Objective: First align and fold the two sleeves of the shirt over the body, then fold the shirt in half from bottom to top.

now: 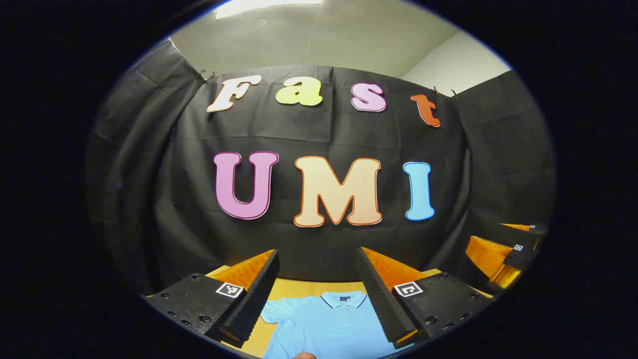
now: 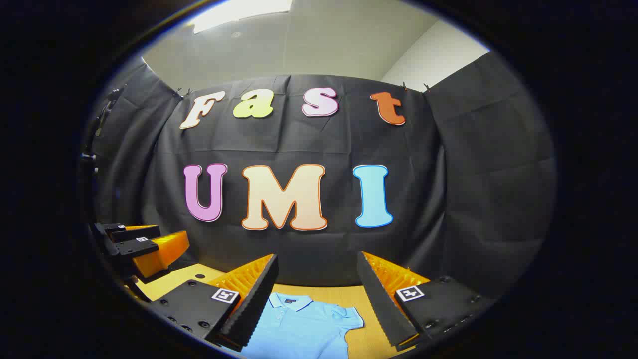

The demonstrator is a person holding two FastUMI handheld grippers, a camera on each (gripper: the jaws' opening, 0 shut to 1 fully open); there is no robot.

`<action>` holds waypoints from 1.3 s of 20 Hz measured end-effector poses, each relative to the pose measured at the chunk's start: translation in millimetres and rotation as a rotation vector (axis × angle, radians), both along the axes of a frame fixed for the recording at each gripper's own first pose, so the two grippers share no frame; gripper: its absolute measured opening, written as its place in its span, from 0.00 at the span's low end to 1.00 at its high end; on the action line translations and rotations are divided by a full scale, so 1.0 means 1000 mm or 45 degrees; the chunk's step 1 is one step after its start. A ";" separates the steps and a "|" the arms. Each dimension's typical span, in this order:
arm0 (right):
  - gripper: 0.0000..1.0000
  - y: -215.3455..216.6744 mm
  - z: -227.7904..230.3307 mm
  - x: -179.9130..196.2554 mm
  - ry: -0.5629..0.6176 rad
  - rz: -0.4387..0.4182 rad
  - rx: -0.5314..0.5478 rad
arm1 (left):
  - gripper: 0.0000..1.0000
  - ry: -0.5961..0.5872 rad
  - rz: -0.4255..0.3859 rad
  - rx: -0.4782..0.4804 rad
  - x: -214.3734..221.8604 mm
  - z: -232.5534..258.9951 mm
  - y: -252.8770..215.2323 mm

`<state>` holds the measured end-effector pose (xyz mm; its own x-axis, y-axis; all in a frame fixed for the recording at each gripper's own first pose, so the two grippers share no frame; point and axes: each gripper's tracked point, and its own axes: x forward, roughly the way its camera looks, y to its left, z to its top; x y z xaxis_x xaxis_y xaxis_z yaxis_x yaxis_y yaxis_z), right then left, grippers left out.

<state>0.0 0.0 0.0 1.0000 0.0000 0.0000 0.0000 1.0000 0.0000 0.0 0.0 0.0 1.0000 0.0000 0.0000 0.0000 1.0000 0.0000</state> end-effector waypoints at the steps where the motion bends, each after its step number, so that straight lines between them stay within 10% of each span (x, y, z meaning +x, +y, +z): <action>1: 1.00 0.000 0.001 0.000 -0.001 0.002 0.004 | 0.93 -0.006 -0.001 0.005 -0.001 0.001 0.000; 17: 0.98 -0.002 -0.005 0.009 0.012 0.021 -0.009 | 0.94 0.001 0.012 0.032 -0.008 0.005 0.001; 26: 0.98 -0.040 -0.071 0.076 0.147 -0.086 -0.055 | 0.93 -0.021 0.056 0.074 -0.004 0.005 0.024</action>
<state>76.3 -40.1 -71.1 0.9911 -0.0701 -0.1135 0.0652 0.9968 -0.0468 -4.2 23.5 4.5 0.9989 0.0436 0.0175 -0.0446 0.9973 0.0577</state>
